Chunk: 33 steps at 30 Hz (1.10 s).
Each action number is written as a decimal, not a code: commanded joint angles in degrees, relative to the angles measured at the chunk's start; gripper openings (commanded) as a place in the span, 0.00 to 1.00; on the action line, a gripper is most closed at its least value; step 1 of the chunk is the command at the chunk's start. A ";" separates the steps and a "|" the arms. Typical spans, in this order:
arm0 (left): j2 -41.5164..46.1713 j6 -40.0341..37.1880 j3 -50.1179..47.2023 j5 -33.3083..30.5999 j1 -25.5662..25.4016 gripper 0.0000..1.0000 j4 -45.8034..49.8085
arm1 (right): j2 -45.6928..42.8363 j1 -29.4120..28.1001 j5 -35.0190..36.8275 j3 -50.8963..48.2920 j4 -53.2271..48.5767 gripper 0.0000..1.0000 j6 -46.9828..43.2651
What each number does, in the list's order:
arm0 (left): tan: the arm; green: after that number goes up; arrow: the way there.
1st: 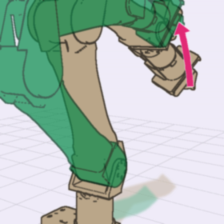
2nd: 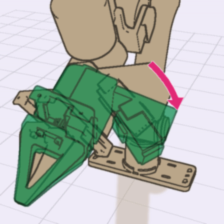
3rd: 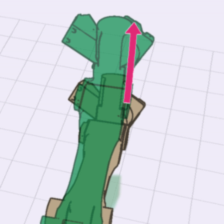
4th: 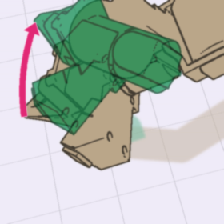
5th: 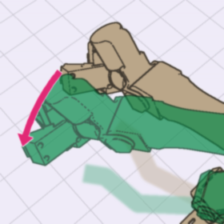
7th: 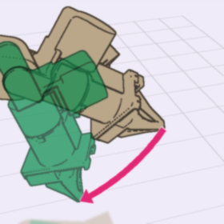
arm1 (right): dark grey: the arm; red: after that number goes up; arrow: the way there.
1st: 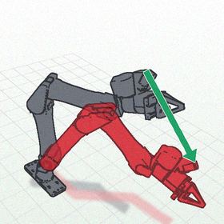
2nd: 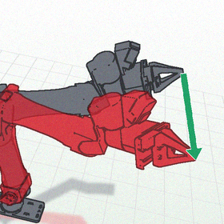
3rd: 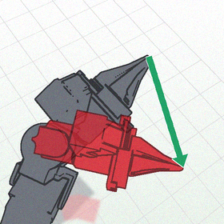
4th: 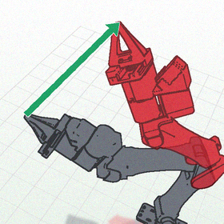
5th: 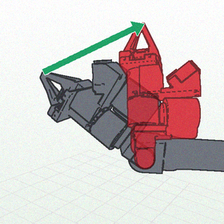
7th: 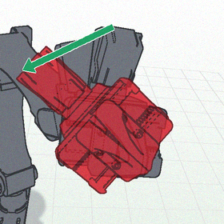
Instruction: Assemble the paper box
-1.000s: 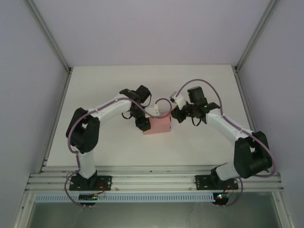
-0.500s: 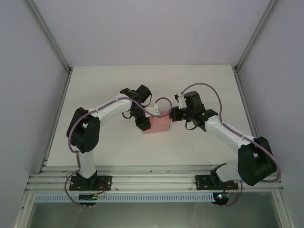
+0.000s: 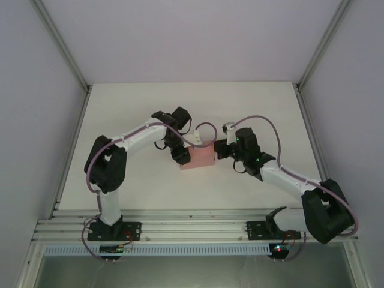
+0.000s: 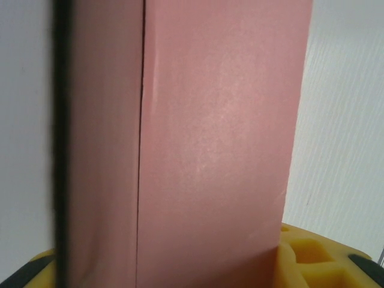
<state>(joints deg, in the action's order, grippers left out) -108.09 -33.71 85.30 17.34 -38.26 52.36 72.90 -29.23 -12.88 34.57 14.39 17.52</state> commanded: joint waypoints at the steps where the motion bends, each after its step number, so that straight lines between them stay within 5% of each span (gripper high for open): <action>1: -1.90 2.16 2.23 -0.82 -0.23 0.35 -5.49 | 2.56 -3.15 -1.46 -6.42 -5.26 0.00 -2.47; 11: -1.86 3.48 3.03 -0.93 -0.61 0.37 -5.46 | 2.42 -6.51 3.33 -13.82 0.57 0.00 3.11; 17: -2.80 3.22 3.91 -1.83 -1.82 0.37 -4.98 | 0.83 -7.62 3.66 -11.33 -1.86 0.00 13.84; 24: -2.48 2.69 2.78 -2.47 -2.43 0.36 -5.20 | -2.43 -7.55 4.96 -2.35 -13.86 0.00 10.97; 33: -2.12 2.67 2.60 -2.47 -2.34 0.36 -5.87 | -1.27 -6.89 7.57 -10.04 -6.95 0.00 2.88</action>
<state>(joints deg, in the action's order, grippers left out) -108.95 -32.91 86.76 15.35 -39.77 53.74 69.45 -34.59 -1.72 30.59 16.51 24.47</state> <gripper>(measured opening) 0.416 0.061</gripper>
